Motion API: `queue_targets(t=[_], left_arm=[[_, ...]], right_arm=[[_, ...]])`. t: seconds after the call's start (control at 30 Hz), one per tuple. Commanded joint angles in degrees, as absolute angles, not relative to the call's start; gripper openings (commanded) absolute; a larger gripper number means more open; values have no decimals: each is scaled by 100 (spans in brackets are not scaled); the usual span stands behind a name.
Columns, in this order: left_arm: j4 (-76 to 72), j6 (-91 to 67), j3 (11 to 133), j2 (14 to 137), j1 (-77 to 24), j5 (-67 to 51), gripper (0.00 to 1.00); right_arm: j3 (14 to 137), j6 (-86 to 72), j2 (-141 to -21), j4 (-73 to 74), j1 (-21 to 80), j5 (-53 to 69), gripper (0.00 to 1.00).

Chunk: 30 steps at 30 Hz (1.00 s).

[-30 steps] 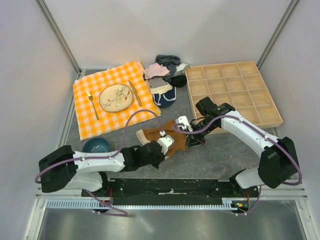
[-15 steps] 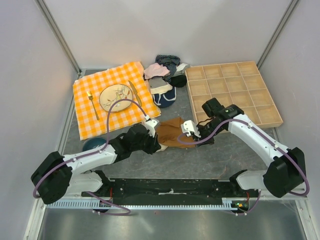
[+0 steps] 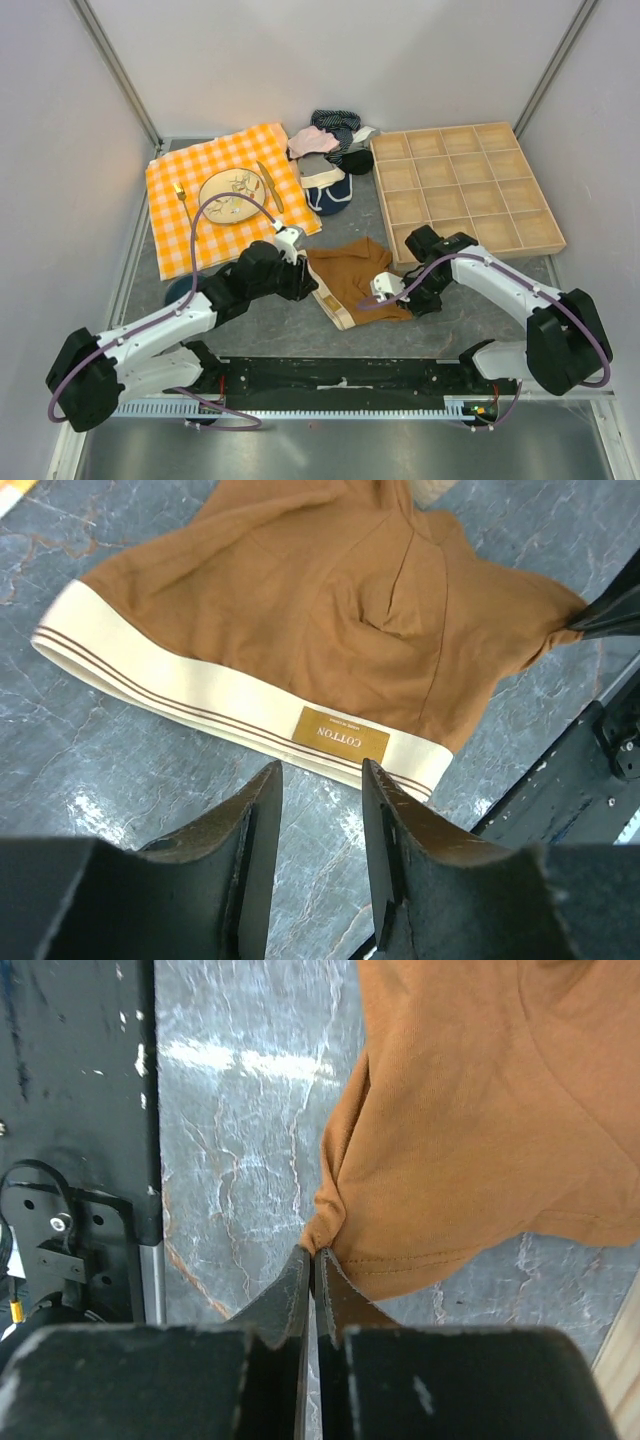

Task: Roll the underwear
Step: Flatten out the underwear at the center of the board.

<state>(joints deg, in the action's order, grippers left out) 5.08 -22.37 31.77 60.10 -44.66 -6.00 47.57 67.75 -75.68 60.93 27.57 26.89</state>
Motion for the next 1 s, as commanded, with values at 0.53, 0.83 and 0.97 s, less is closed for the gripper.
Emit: queue_targets(t=[0.53,0.83,0.97], left_arm=[[2697,-1635,4843,5248,-4228,694,72],[3612,-1091,5264,4746,-4228,1711,72],[3525,-695,5274,4623,-4228,2056,73]], right_arm=[[5326,6153,-7391,4739,4585,3614,55],[5063,5625,-8331,3068,5641,2024,55],[5018,5651,-8621,3084,5669,2021,42]])
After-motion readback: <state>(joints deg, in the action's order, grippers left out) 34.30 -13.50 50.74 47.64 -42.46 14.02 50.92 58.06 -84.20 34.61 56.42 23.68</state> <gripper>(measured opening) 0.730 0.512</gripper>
